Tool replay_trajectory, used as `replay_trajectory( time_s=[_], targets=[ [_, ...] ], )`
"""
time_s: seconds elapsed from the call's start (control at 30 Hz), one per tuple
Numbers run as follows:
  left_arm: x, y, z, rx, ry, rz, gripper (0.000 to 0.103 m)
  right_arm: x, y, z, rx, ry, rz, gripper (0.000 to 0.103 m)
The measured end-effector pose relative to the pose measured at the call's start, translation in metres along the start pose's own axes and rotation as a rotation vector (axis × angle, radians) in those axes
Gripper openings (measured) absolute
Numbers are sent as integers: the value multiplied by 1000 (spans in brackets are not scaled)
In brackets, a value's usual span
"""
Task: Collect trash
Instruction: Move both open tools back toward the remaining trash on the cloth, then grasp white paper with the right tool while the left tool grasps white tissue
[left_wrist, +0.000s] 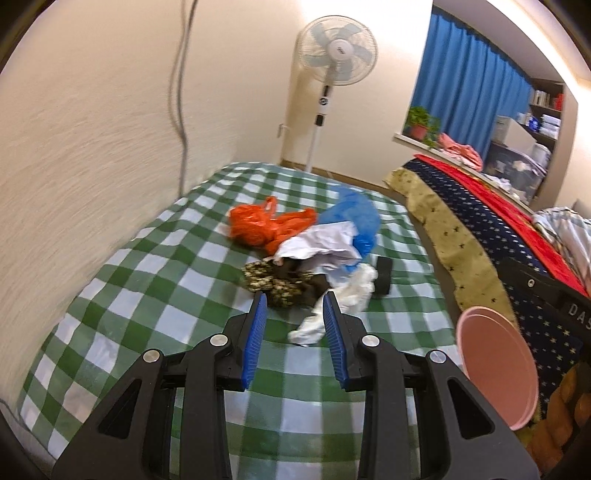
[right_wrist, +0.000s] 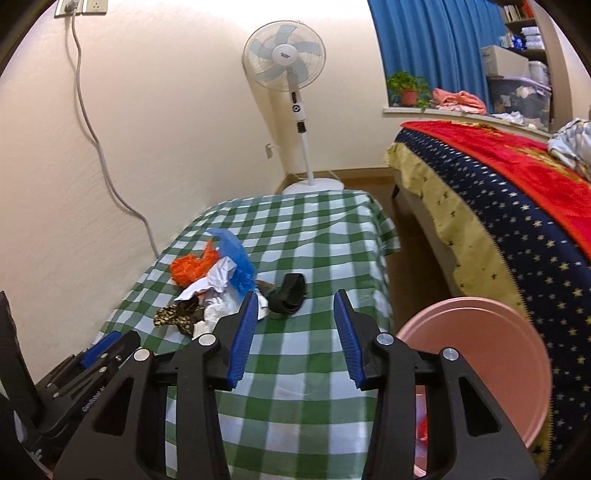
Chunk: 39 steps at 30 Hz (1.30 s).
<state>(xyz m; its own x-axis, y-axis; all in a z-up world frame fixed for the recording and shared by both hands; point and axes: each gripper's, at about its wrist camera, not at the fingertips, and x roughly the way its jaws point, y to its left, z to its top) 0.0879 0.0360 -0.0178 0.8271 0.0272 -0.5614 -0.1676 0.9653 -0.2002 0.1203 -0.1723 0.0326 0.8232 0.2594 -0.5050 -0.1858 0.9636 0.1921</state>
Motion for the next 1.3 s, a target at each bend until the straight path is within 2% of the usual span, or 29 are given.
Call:
replay_trajectory(
  time_s=[0.47,0.67,0.77,1.07,1.23,1.3],
  targets=[
    [32,28,6,-65,21,72,32,60,38,-11,-22,44,125,43],
    [45,35,13,-100,20,50,32,84,48,-17,-27,89,167,44],
    [56,36,15,-117,44,27,36,94,51,-20,-37,110,177,44],
    [82,36,14,-133,93,4,36,112,47,-26,-15,157,193,43],
    [88,36,13,-132,112,-4,36,113,49,-26,-25,164,211,25],
    [89,36,14,-127,113,-2,34,113,50,-26,-30,172,220,12]
  ],
)
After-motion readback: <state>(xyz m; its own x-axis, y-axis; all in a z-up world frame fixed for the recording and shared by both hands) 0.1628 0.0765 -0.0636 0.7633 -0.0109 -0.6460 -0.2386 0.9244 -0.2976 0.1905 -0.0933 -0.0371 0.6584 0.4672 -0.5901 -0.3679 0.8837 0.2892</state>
